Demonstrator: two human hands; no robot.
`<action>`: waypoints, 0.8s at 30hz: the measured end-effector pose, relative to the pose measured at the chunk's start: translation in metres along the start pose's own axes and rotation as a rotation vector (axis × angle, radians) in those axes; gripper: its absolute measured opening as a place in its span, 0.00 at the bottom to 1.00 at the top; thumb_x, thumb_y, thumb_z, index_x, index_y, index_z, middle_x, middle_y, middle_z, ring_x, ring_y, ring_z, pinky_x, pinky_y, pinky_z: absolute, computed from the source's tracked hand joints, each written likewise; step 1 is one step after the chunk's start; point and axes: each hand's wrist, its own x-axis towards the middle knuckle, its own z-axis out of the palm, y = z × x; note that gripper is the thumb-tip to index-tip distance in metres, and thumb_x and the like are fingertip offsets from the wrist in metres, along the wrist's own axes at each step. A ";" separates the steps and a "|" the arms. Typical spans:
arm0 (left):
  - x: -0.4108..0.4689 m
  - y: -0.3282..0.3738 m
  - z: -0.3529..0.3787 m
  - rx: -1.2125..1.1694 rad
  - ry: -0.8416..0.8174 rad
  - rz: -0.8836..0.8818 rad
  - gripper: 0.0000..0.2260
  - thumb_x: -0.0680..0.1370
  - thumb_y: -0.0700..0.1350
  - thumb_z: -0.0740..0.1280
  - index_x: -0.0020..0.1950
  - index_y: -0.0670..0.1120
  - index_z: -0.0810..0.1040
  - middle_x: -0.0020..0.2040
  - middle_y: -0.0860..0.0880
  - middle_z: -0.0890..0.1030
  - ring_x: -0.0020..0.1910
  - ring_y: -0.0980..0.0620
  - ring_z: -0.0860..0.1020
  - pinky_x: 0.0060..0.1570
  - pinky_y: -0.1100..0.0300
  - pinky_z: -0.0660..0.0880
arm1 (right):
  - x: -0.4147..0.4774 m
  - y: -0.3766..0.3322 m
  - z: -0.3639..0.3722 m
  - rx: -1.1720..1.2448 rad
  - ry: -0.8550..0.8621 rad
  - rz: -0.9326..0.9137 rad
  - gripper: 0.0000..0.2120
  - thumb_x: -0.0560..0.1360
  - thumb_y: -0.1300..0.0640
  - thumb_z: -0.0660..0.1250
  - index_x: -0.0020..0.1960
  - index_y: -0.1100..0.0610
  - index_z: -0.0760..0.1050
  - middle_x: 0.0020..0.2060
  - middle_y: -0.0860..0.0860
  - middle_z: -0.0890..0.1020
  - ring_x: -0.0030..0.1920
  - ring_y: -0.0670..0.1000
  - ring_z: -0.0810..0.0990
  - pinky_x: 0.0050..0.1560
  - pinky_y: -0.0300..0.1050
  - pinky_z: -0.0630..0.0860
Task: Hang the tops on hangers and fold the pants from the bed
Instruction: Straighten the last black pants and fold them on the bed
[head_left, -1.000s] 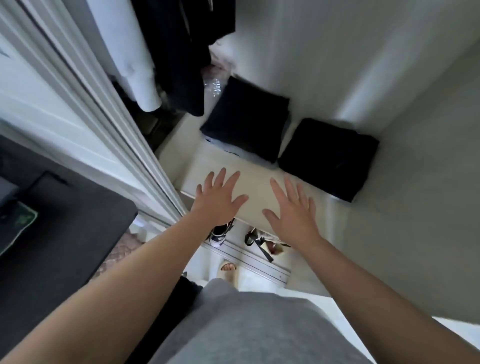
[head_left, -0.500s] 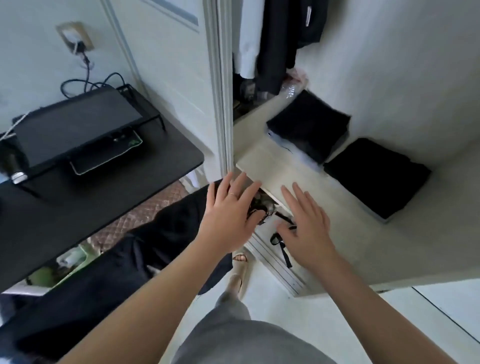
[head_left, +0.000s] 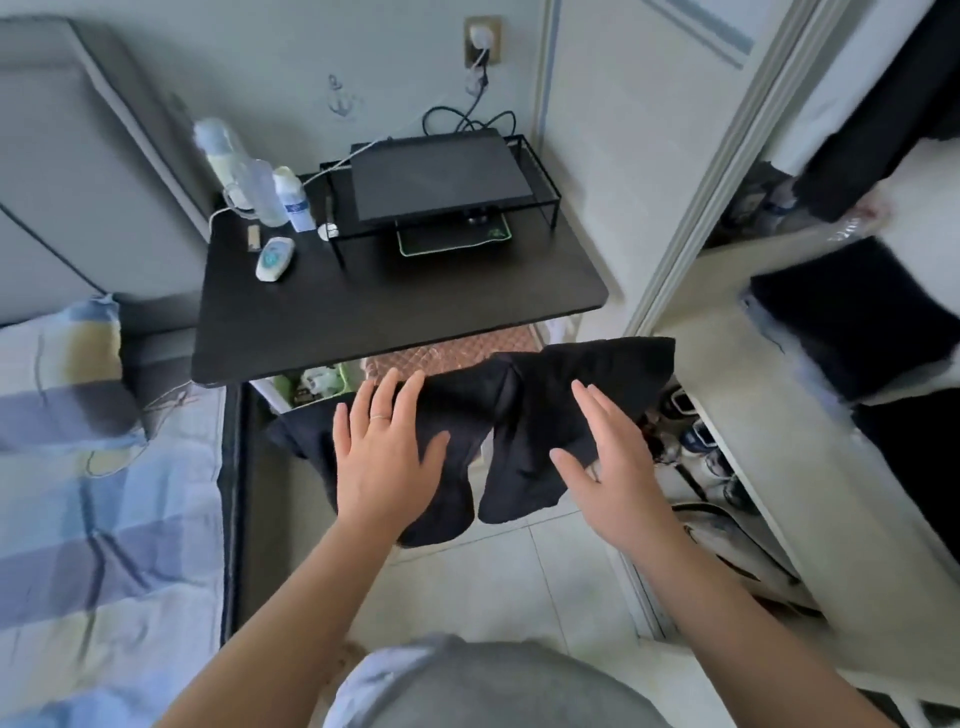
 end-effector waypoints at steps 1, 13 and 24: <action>-0.003 -0.015 -0.002 0.000 0.012 -0.057 0.30 0.79 0.57 0.64 0.79 0.54 0.60 0.80 0.50 0.60 0.80 0.44 0.53 0.77 0.39 0.49 | 0.000 -0.005 0.012 0.047 -0.037 0.005 0.33 0.79 0.53 0.68 0.80 0.49 0.58 0.77 0.43 0.62 0.78 0.45 0.58 0.75 0.55 0.64; 0.006 -0.107 -0.008 -1.064 -0.146 -0.746 0.24 0.74 0.50 0.75 0.65 0.46 0.70 0.56 0.51 0.79 0.55 0.49 0.79 0.50 0.54 0.76 | 0.022 -0.048 0.130 0.501 -0.031 0.422 0.31 0.73 0.51 0.75 0.71 0.51 0.65 0.60 0.38 0.74 0.59 0.36 0.72 0.60 0.42 0.68; -0.005 -0.155 -0.040 -1.041 -0.266 -0.500 0.05 0.84 0.50 0.62 0.48 0.57 0.74 0.50 0.55 0.80 0.51 0.56 0.78 0.43 0.60 0.73 | 0.014 -0.119 0.138 0.451 0.154 0.343 0.08 0.80 0.48 0.65 0.51 0.52 0.75 0.40 0.41 0.78 0.43 0.43 0.77 0.44 0.40 0.73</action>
